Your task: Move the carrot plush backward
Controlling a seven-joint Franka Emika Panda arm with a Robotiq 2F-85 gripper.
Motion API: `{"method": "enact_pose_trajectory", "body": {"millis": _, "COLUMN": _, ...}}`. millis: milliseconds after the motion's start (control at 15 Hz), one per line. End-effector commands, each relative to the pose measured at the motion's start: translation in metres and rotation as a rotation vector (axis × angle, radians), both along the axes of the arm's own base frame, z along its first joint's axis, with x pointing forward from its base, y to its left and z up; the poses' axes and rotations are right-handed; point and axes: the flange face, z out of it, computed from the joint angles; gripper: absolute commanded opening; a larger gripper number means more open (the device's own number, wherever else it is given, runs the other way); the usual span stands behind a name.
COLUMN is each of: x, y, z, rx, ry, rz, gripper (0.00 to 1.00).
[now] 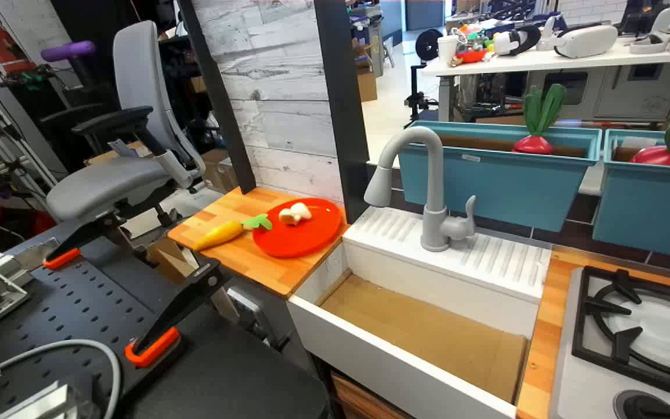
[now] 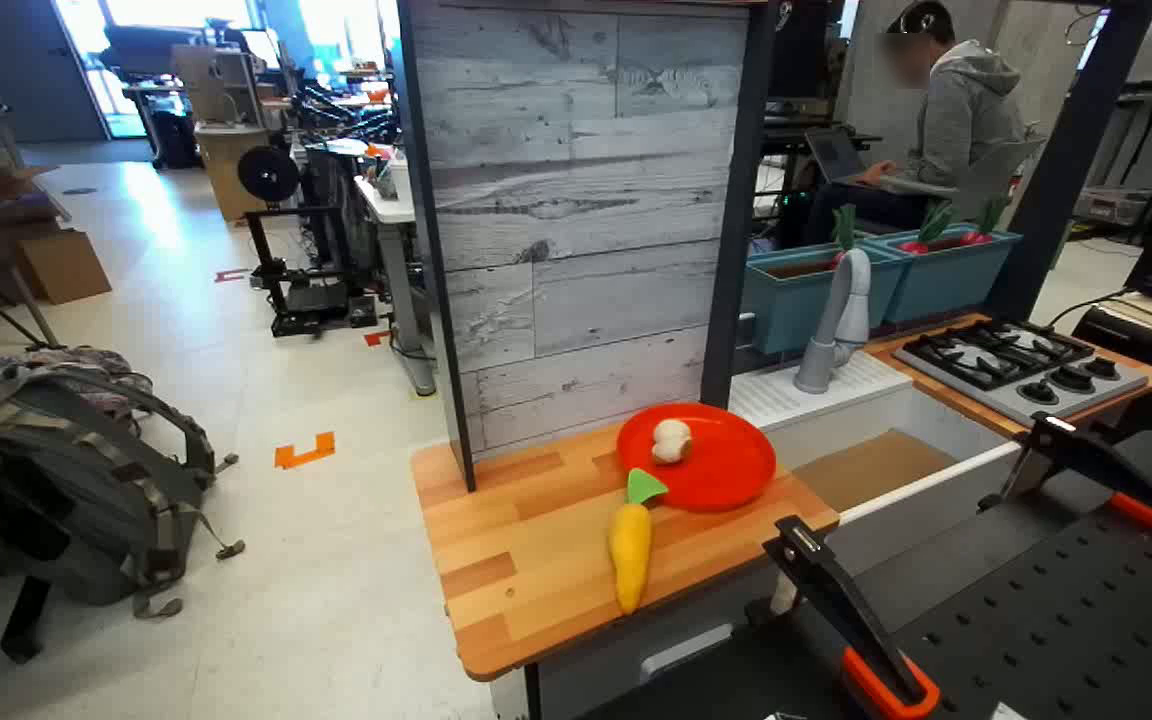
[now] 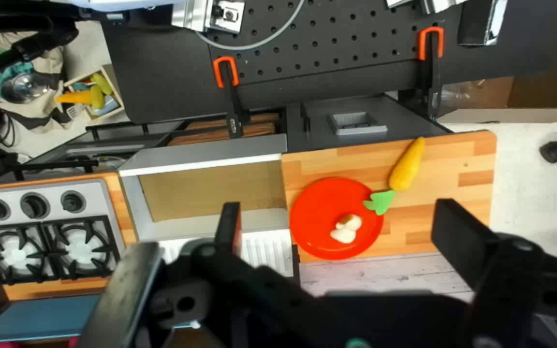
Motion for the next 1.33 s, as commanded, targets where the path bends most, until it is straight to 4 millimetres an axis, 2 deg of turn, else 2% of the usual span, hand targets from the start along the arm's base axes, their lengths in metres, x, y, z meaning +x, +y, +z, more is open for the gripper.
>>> {"method": "enact_pose_trajectory", "body": {"millis": 0, "x": 0.0, "y": 0.0, "z": 0.001, "rx": 0.0, "ry": 0.001, "rz": 0.0, "gripper": 1.0}}
{"method": "enact_pose_trajectory", "body": {"millis": 933, "x": 0.0, "y": 0.0, "z": 0.001, "rx": 0.0, "ry": 0.001, "rz": 0.0, "gripper": 1.0}}
{"method": "enact_pose_trajectory", "body": {"millis": 1267, "x": 0.013, "y": 0.023, "z": -0.018, "rx": -0.006, "ry": -0.045, "rz": -0.011, "gripper": 1.0}}
